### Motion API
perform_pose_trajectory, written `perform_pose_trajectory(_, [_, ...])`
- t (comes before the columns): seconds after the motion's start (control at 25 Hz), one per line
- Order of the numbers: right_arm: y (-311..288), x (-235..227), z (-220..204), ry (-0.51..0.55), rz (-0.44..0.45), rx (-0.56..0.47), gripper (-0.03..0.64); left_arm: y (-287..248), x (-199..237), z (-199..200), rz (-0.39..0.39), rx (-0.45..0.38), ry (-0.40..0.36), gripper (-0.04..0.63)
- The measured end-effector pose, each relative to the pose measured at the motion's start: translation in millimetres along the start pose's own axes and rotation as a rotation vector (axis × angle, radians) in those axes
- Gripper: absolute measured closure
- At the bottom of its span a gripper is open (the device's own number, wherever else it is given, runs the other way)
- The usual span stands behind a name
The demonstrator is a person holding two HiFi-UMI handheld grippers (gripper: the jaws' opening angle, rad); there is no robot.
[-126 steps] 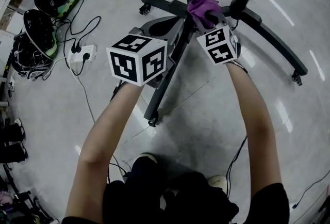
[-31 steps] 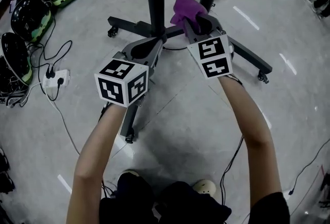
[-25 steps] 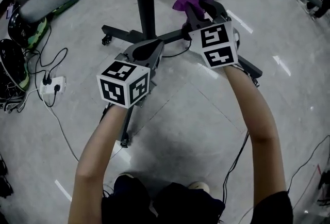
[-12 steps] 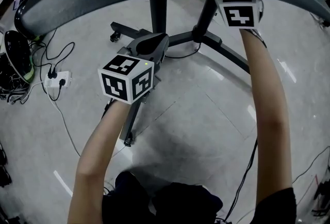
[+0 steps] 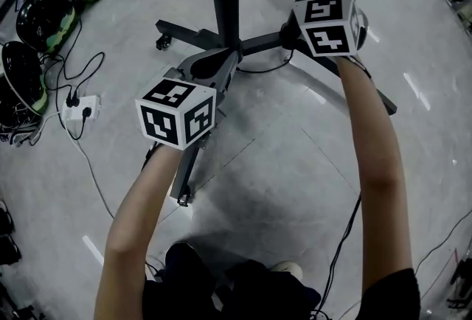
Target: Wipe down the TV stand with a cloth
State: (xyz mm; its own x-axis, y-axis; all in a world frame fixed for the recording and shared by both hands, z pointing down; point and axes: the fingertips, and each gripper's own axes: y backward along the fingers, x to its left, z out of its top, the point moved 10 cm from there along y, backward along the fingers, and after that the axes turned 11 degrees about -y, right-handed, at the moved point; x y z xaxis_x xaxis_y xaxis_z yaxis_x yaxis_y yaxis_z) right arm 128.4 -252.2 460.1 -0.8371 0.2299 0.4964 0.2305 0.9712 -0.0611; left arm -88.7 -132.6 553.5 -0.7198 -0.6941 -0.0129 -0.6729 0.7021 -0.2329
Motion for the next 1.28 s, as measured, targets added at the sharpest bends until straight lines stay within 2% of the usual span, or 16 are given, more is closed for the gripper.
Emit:
perform_pose_trajectory(0.24, [-5, 23, -40, -0.028, 0.044, 0.086, 0.543, 1, -2, -6, -0.005, 0.022, -0.013, 0.589])
perform_pose_trajectory(0.8, [-18, 74, -124, -0.019, 0.099, 0.28, 0.543, 8, 1, -9, 0.016, 0.033, -0.018, 0.589])
perform_pose_trajectory(1.04, [-14, 86, -162, -0.012, 0.123, 0.379, 0.543, 6, -3, -14, 0.0, 0.048, -0.024, 0.589])
perform_pose_trajectory(1.28, [-5, 88, -175, -0.037, 0.127, 0.399, 0.543, 2, -8, -17, -0.006, 0.063, -0.026, 0.589])
